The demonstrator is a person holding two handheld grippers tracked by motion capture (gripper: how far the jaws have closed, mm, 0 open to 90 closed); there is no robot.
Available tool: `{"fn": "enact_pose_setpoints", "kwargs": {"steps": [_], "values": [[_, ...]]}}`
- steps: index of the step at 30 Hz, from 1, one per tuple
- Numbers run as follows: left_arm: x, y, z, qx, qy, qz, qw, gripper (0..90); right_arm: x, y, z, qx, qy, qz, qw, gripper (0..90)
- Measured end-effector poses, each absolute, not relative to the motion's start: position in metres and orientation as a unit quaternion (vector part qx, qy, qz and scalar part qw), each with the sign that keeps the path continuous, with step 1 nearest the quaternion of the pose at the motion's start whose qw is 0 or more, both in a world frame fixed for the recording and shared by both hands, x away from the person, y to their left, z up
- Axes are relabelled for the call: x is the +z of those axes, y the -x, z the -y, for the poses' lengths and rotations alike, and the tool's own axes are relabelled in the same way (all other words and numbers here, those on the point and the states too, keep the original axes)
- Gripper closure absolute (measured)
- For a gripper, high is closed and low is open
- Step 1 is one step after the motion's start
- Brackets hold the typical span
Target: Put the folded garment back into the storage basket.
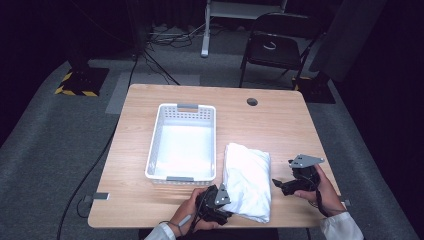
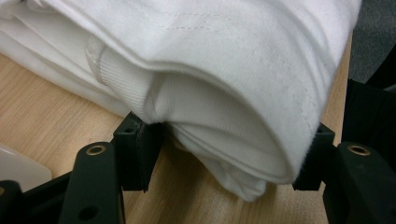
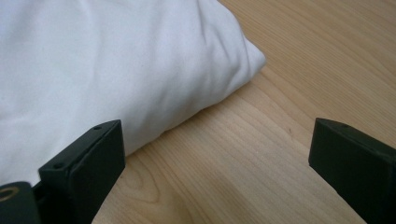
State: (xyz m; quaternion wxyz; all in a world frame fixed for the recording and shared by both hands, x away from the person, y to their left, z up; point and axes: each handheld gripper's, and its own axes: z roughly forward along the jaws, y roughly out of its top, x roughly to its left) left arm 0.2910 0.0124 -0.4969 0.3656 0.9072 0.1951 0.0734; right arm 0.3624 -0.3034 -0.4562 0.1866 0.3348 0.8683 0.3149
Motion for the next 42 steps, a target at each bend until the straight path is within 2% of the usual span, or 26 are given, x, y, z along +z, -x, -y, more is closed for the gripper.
{"fn": "enact_pose_setpoints", "kwargs": {"steps": [19, 34, 42], "values": [[-0.497, -0.291, -0.013, 0.073, -0.908, -0.194, 0.365, 37.4, -0.450, -0.371, 0.280, 0.331, -0.333, -0.864, 0.180, 4.0], [-0.497, -0.291, -0.013, 0.072, -0.908, -0.192, 0.367, 37.5, -0.465, -0.374, 0.263, 0.319, -0.340, -0.870, 0.163, 2.9], [-0.497, -0.291, -0.012, 0.073, -0.907, -0.194, 0.366, 37.4, -0.485, -0.385, 0.260, 0.313, -0.354, -0.874, 0.112, 0.0]]}}
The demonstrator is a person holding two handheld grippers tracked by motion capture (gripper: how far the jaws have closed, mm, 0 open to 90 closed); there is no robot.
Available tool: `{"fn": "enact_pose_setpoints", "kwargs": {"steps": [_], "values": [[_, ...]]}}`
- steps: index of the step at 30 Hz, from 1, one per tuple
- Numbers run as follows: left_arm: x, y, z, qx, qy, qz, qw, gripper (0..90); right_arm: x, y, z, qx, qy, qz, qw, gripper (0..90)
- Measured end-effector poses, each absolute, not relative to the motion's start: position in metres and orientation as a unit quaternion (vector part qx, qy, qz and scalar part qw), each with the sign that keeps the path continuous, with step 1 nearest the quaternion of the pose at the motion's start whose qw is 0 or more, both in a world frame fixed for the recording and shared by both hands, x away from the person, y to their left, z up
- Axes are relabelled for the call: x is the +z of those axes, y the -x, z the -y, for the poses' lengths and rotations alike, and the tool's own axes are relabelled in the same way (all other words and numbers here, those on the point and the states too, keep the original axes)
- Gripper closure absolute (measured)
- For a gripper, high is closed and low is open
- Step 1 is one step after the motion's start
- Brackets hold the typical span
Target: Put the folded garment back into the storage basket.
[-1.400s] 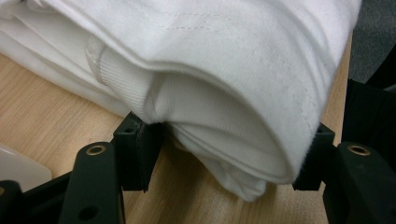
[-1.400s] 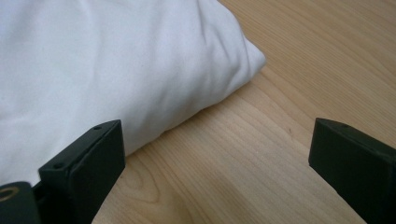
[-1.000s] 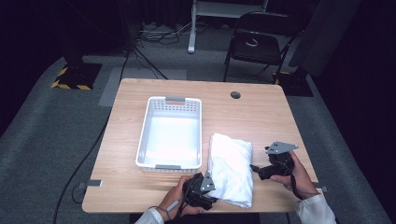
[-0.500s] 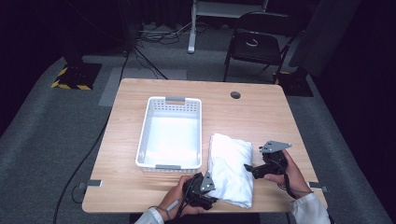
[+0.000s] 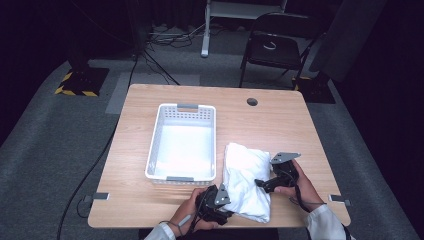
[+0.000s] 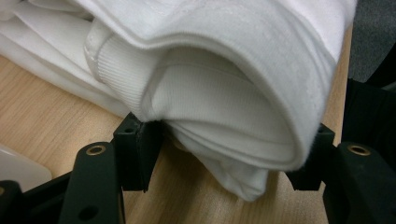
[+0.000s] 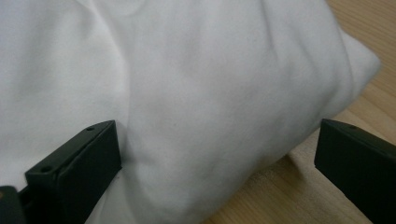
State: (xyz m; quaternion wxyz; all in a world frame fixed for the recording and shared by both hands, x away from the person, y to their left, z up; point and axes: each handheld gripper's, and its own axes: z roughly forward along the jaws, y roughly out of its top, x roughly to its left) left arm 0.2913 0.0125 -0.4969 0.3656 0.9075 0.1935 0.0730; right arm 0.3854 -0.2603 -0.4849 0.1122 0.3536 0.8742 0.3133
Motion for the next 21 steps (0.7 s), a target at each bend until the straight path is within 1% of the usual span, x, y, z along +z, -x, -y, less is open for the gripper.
{"fn": "enact_pose_setpoints", "kwargs": {"steps": [6, 7, 15, 18, 21], "values": [[-0.4970, -0.2914, -0.0123, 0.073, -0.908, -0.193, 0.366, 37.5, -0.4903, -0.3905, 0.2626, 0.326, -0.360, -0.871, 0.078, 0.4], [-0.4970, -0.2914, -0.0124, 0.073, -0.908, -0.193, 0.366, 37.5, -0.4909, -0.3910, 0.2630, 0.328, -0.360, -0.870, 0.072, 1.8], [-0.4971, -0.2913, -0.0122, 0.073, -0.907, -0.192, 0.367, 37.6, -0.4864, -0.3863, 0.2605, 0.355, -0.333, -0.872, 0.043, 35.0], [-0.4971, -0.2911, -0.0121, 0.074, -0.907, -0.192, 0.367, 38.1, -0.4841, -0.3843, 0.2603, 0.360, -0.325, -0.874, 0.039, 48.2], [-0.4967, -0.2907, -0.0117, 0.075, -0.908, -0.192, 0.366, 38.8, -0.4822, -0.3819, 0.2586, 0.359, -0.317, -0.877, 0.040, 54.5]]}}
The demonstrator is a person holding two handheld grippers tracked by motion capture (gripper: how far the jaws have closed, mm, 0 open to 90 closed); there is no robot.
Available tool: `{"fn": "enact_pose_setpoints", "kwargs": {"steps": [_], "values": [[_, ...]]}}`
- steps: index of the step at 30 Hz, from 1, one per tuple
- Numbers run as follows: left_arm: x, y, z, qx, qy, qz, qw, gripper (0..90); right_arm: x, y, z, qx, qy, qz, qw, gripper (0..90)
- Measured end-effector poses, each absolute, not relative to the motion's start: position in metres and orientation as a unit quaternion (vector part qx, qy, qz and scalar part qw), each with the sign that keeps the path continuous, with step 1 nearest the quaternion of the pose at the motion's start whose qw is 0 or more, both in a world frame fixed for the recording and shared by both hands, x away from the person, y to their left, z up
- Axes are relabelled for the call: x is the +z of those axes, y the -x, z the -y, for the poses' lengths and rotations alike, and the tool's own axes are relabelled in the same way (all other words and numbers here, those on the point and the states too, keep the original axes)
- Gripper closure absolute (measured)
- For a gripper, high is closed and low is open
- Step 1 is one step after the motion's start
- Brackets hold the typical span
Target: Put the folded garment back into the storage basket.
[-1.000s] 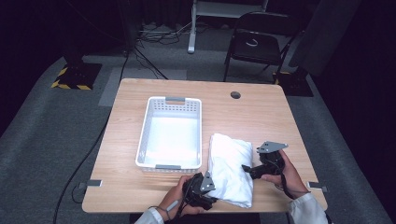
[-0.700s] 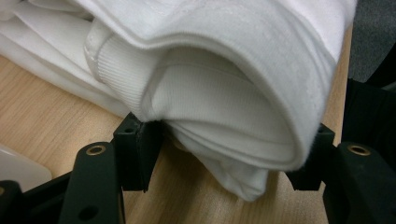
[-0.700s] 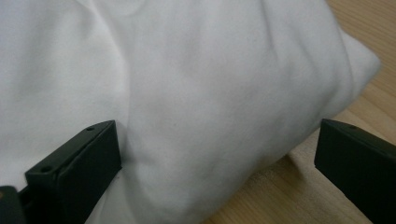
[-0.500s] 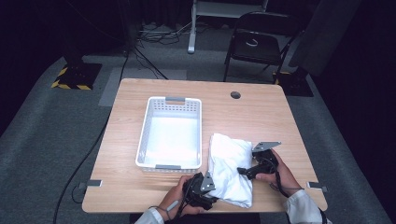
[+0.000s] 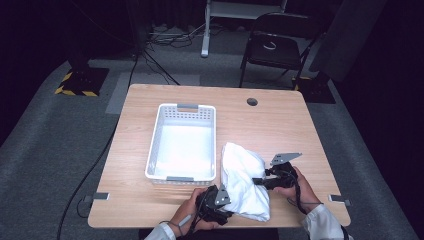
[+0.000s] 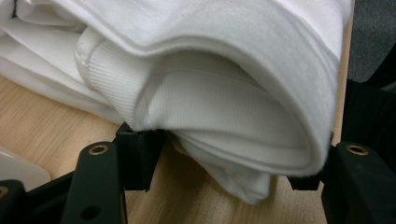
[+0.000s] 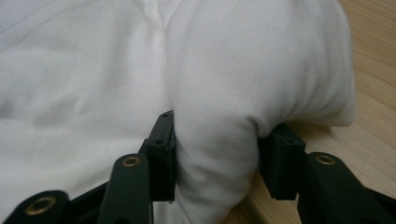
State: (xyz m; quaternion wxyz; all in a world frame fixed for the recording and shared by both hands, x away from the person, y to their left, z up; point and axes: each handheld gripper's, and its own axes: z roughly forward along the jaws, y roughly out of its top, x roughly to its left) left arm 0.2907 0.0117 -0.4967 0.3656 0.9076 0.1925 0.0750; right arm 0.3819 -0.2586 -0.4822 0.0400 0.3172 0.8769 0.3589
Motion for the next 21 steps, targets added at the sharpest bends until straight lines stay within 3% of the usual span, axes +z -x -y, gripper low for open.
{"fn": "enact_pose_setpoints", "kwargs": {"steps": [11, 21], "values": [[-0.491, -0.284, -0.006, 0.099, -0.909, -0.196, 0.355, 53.5, -0.475, -0.371, 0.254, 0.360, -0.310, -0.876, 0.079, 59.8], [-0.487, -0.285, -0.006, 0.109, -0.913, -0.191, 0.344, 56.8, -0.469, -0.365, 0.249, 0.359, -0.305, -0.876, 0.105, 60.0]]}}
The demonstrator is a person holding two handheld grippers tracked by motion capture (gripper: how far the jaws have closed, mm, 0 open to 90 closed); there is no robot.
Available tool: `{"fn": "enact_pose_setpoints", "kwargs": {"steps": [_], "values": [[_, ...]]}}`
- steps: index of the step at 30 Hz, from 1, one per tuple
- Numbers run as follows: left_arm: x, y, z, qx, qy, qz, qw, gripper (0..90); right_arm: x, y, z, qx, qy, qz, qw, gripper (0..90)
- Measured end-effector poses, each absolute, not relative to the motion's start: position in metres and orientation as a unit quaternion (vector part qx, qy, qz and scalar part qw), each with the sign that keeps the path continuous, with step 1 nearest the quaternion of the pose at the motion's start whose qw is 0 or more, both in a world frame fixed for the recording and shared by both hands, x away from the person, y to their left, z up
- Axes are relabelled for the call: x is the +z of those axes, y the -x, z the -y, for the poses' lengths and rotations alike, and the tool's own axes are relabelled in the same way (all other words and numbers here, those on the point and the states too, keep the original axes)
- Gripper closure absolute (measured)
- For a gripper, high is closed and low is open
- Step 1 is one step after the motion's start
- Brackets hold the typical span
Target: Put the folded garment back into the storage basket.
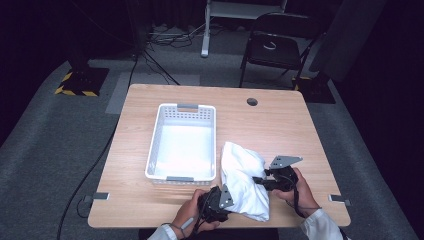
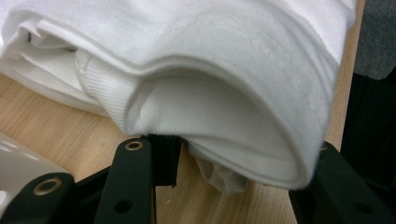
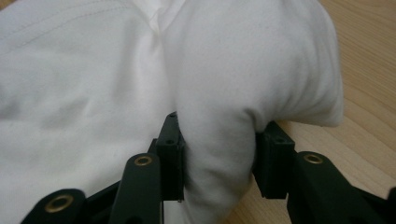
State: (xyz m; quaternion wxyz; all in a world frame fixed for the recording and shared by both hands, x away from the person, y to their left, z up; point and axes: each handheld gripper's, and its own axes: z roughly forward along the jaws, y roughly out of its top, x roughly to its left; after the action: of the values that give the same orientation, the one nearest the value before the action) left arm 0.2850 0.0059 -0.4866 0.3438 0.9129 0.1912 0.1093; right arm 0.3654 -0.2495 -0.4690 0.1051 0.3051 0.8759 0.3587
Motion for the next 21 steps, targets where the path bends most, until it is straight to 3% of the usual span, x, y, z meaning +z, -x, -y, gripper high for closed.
{"fn": "enact_pose_setpoints", "kwargs": {"steps": [21], "values": [[-0.472, -0.292, 0.003, 0.115, -0.913, -0.186, 0.345, 57.6, -0.452, -0.364, 0.261, 0.367, -0.316, -0.866, 0.123, 59.8]]}}
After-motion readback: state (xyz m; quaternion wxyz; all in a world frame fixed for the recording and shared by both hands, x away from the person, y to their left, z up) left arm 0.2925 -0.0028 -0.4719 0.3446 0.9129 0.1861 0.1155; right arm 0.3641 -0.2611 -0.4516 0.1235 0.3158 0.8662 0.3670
